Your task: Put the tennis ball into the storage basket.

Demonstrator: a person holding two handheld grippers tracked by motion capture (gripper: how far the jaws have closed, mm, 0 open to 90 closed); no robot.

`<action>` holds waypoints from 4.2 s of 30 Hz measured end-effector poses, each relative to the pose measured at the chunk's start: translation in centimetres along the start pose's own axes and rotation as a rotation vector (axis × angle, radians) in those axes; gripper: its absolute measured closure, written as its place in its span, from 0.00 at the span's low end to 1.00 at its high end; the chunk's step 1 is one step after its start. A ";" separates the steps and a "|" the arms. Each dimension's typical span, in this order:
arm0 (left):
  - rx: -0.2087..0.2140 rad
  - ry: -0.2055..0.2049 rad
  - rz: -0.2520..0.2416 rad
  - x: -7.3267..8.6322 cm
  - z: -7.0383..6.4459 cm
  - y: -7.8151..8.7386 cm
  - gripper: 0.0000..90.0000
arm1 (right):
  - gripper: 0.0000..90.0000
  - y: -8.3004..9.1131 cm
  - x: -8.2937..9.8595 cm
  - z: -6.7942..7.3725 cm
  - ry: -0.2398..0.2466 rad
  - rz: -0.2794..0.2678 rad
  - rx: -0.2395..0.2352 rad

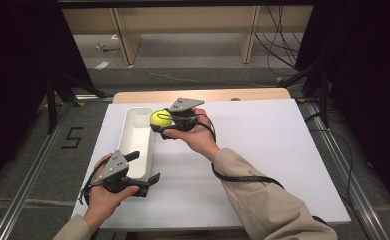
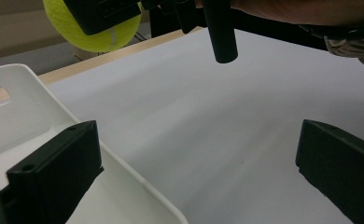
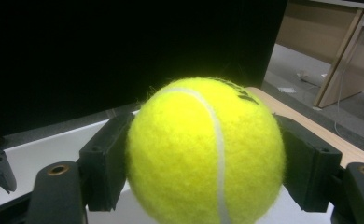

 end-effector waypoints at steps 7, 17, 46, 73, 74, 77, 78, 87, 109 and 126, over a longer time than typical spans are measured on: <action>0.000 -0.001 -0.001 0.0 0.0 0.0 0.00 | 0.30 -0.2 -0.2 0.2 0.005 0.001 -0.004; 0.001 -0.001 0.000 0.0 0.0 0.0 0.00 | 0.30 -0.4 -0.4 0.2 0.005 -0.003 -0.004; 0.001 0.001 -0.002 0.0 0.0 0.0 0.00 | 0.30 -1.9 -0.9 0.5 0.008 0.005 -0.015; 0.000 0.001 -0.003 0.0 0.0 0.1 0.00 | 0.30 -3.2 -1.1 0.9 0.017 0.021 -0.029; 0.000 0.001 -0.003 0.0 0.0 0.1 0.00 | 0.30 -3.3 -1.1 0.9 0.018 0.021 -0.026; 0.001 0.000 -0.003 0.0 0.0 0.1 0.00 | 0.30 -3.5 -1.1 1.0 0.018 0.022 -0.028; 0.001 0.000 -0.003 0.0 0.0 0.1 0.00 | 0.30 -3.5 -1.1 1.0 0.017 0.024 -0.028; 0.001 0.000 -0.004 0.0 0.0 0.1 0.00 | 0.30 -4.0 -1.2 1.2 0.023 0.030 -0.034; 0.001 -0.001 -0.002 0.0 0.0 0.1 0.00 | 0.30 -5.1 -1.2 1.5 0.023 0.038 -0.046; 0.002 -0.006 -0.004 0.0 0.0 0.1 0.00 | 0.30 -5.7 -1.1 1.7 0.022 0.043 -0.054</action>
Point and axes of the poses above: each handheld gripper's, and its own axes: y roughly backward along the jaws, x roughly out of its underside, z roughly to its left, the point moved 2 cm from there along -y, roughly forward along the jaws, and after that the axes turned 1 degree about -z, right-handed, at the moved point
